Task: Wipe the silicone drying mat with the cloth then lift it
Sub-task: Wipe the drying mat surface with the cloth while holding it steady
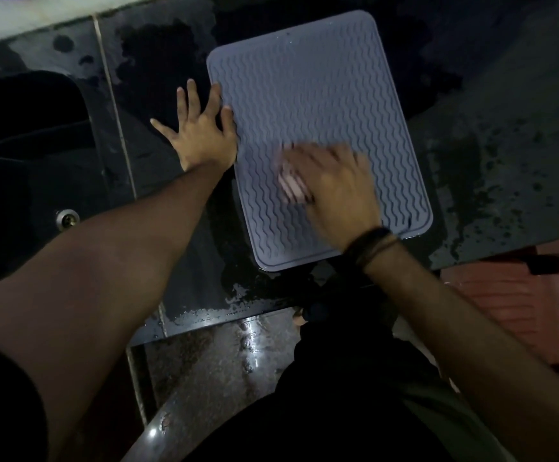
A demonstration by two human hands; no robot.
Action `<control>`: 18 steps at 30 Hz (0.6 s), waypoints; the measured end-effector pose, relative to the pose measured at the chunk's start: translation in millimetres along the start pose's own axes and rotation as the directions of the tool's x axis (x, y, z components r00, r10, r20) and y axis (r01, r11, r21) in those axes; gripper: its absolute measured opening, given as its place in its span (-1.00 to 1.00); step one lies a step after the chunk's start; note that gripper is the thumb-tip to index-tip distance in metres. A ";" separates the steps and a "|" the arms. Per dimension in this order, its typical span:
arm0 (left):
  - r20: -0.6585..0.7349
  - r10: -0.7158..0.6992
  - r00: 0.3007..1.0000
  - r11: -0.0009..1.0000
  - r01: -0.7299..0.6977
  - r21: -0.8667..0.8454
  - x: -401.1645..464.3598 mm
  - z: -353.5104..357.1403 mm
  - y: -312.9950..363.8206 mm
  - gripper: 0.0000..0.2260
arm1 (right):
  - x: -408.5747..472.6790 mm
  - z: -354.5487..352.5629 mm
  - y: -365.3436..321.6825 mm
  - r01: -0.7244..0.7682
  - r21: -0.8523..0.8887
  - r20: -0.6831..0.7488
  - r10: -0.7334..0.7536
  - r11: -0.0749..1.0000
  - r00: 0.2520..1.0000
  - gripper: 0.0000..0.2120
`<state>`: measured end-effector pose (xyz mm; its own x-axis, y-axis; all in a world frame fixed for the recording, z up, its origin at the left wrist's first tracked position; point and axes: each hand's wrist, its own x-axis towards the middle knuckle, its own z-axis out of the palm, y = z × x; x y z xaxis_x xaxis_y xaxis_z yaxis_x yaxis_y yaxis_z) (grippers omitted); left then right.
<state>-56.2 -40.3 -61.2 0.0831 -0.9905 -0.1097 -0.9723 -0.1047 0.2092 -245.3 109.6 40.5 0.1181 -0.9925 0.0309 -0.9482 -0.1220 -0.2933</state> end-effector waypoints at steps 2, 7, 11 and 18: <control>0.002 0.000 1.000 1.000 0.000 -0.001 -0.1 -0.8 0.3 -0.53 | 34.7 5.6 1.4 -0.021 -0.036 -0.002 0.021 0.999 1.000 -0.44; -0.013 -0.011 1.000 1.000 0.011 0.002 0.6 1.1 0.1 -0.52 | 40.9 49.2 -1.7 0.046 -0.129 0.243 -0.013 0.991 0.970 -0.46; -0.011 -0.023 1.000 1.000 0.023 0.000 0.5 1.4 -0.1 -0.53 | -26.1 58.8 0.2 0.061 -0.046 0.142 -0.054 0.997 0.988 -0.51; -0.020 -0.005 1.000 1.000 0.005 -0.027 1.4 3.3 -2.3 -0.52 | -115.4 33.0 11.1 0.127 -0.023 0.234 -0.119 0.992 0.965 -0.50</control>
<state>-54.6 -41.1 -65.0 0.0929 -0.9915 -0.0910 -0.9656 -0.1120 0.2346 -259.7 222.9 2.1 0.2954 -0.9420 -0.1590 -0.9320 -0.2476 -0.2647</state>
